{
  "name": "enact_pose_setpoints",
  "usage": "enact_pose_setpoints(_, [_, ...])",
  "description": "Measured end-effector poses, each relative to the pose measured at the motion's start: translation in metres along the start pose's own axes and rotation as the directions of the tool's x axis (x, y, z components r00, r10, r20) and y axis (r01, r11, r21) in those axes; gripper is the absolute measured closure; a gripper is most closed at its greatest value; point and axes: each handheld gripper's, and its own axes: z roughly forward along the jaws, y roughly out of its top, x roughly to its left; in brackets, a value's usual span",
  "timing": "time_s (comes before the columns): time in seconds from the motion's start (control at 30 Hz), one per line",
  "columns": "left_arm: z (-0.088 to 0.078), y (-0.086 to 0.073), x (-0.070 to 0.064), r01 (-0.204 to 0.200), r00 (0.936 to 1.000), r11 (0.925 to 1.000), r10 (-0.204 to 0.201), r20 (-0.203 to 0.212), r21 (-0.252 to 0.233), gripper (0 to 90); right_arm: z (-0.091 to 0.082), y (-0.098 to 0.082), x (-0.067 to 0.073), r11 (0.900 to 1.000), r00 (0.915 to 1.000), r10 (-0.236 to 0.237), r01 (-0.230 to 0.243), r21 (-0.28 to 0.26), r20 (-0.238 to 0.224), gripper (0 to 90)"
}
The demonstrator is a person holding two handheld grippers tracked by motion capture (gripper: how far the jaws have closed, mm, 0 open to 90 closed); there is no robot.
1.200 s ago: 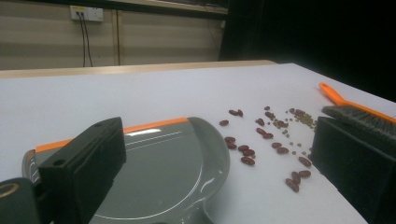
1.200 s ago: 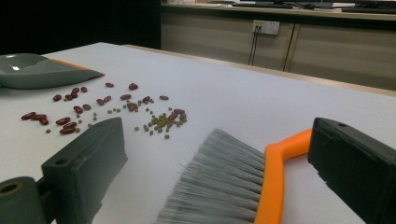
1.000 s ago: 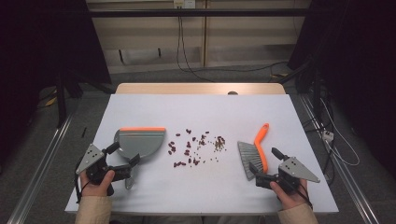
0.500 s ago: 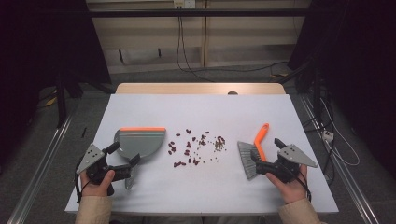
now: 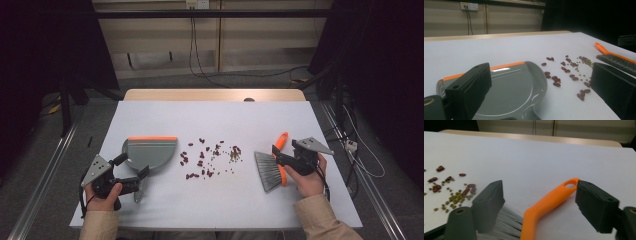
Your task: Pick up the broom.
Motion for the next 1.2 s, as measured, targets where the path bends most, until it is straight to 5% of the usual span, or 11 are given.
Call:
enact_pose_setpoints(0.43, [0.000,-0.001,0.003,0.006,1.0000,1.0000,-0.006,-0.005,0.006,3.5,0.026,-0.003,-0.002,0.989,0.9982,0.005,-0.014,0.150,0.059,41.7])
enact_pose_setpoints(0.77, [0.001,-0.002,0.003,0.010,0.9999,0.9999,-0.010,-0.003,0.008,3.6,0.038,-0.004,0.002,0.957,0.9970,0.052,-0.066,0.281,0.057,52.5])
enact_pose_setpoints(0.93, [0.001,-0.002,0.003,0.013,0.9999,0.9999,-0.013,-0.007,0.007,3.6,0.047,0.000,0.010,0.940,0.9994,0.033,-0.036,0.340,0.013,62.6])
enact_pose_setpoints(1.03, [0.001,-0.002,0.003,0.008,1.0000,0.9999,-0.008,-0.006,0.008,3.7,0.051,0.003,0.016,0.932,0.9993,-0.037,0.030,0.361,0.011,65.1])
enact_pose_setpoints(1.2, [0.002,-0.003,0.003,0.008,1.0000,0.9999,-0.008,-0.005,0.013,3.7,0.054,0.006,0.015,0.923,0.9996,-0.027,0.027,0.383,-0.004,66.7])
